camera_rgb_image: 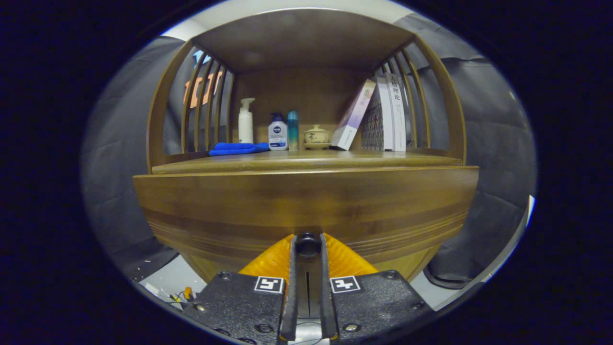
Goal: Pull open the drawer, take out the items inside it, and place them on the countertop above the cabinet.
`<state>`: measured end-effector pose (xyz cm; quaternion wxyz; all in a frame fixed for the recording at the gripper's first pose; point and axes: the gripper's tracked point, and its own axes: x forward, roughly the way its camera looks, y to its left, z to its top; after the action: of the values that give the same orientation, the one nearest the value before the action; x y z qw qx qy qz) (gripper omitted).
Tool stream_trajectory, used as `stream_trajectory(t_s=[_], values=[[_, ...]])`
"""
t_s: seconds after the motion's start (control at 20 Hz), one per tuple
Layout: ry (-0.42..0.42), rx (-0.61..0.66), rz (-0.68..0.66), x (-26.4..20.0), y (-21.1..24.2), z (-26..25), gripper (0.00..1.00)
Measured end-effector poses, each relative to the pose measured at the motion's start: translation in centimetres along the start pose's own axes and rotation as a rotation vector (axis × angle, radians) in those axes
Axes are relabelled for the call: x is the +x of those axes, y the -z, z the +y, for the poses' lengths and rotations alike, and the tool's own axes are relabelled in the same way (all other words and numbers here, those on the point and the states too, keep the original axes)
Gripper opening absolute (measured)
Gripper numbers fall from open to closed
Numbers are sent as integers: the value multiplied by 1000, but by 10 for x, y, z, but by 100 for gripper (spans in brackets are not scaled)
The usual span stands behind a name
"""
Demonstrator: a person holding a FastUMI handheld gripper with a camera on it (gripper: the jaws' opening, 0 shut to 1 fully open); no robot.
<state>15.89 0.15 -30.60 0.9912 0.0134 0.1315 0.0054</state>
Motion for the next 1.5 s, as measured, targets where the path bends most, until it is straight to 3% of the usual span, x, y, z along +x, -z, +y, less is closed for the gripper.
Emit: stream_trajectory(t_s=[1.5], values=[[-56,2,41,-122,37,-1,22]])
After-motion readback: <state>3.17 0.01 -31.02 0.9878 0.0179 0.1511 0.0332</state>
